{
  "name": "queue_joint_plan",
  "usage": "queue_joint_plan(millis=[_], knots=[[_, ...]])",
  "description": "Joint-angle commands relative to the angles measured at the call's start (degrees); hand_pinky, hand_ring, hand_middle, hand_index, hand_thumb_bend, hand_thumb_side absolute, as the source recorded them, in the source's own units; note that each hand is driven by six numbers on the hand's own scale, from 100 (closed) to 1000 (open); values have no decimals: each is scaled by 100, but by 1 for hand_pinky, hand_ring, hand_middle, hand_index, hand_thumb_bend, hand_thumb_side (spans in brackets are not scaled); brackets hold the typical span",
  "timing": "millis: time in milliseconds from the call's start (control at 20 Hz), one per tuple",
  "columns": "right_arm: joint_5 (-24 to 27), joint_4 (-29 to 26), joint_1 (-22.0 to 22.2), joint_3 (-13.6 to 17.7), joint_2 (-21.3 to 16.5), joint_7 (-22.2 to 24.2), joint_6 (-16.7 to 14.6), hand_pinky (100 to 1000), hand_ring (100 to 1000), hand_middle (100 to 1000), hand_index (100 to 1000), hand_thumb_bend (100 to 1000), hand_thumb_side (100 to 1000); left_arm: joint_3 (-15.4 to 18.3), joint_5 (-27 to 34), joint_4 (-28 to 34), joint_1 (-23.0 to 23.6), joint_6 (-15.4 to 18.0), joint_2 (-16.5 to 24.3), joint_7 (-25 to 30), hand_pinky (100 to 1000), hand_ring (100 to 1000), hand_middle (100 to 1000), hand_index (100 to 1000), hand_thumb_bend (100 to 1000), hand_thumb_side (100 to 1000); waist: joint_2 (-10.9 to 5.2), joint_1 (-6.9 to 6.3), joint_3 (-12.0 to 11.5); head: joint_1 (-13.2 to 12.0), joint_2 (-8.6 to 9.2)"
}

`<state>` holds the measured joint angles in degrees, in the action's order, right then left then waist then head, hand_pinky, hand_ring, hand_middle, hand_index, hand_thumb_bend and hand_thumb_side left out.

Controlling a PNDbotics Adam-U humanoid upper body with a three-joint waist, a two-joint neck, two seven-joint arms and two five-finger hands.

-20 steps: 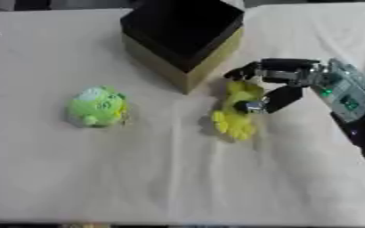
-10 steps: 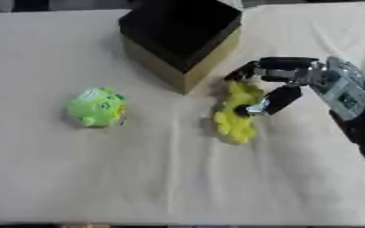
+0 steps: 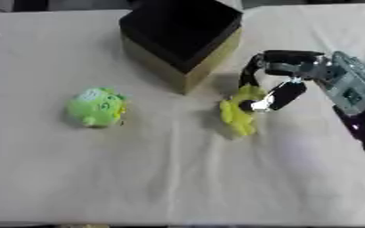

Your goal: Pick up objects on the table and place them in the box.

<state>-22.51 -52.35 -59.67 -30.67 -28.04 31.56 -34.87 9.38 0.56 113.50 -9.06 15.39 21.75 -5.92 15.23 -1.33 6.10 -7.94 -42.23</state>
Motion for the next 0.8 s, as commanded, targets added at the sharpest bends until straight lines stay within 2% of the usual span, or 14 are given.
queue_joint_plan(millis=[50,150,250,300,350,400,800], knots=[[-141,-83,-82,74,-154,1530,-1709,815,674,372,628,266,414,40,13,110,-64,17,100,9,697,652,651,680,100,773,-92,-7,1,8,47],[-201,-73,-81,67,-131,1464,-1709,815,672,370,625,261,396,40,11,110,-68,19,97,11,697,653,651,680,100,773,-88,-13,3,14,38],[-242,-62,-80,63,-105,1424,-1709,813,659,360,616,240,334,43,7,110,-69,23,97,12,697,652,651,680,100,771,-83,-20,0,21,34],[-258,-53,-79,67,-96,1408,-1709,809,646,351,607,190,218,45,5,110,-69,25,97,12,697,652,651,680,100,769,-82,-22,-1,22,32],[-274,-36,-78,81,-91,1383,-1709,808,641,348,604,167,156,50,1,110,-69,27,97,11,697,652,650,680,100,768,-82,-24,-2,20,31],[-297,-13,-78,102,-91,1347,-1709,804,624,335,591,100,100,52,-1,110,-67,28,95,9,697,652,651,680,100,764,-82,-24,-1,17,28],[-427,360,-78,322,-70,567,-1709,766,519,252,507,100,100,60,-9,110,-53,26,90,23,696,653,652,681,100,759,-88,-20,17,-2,1]])
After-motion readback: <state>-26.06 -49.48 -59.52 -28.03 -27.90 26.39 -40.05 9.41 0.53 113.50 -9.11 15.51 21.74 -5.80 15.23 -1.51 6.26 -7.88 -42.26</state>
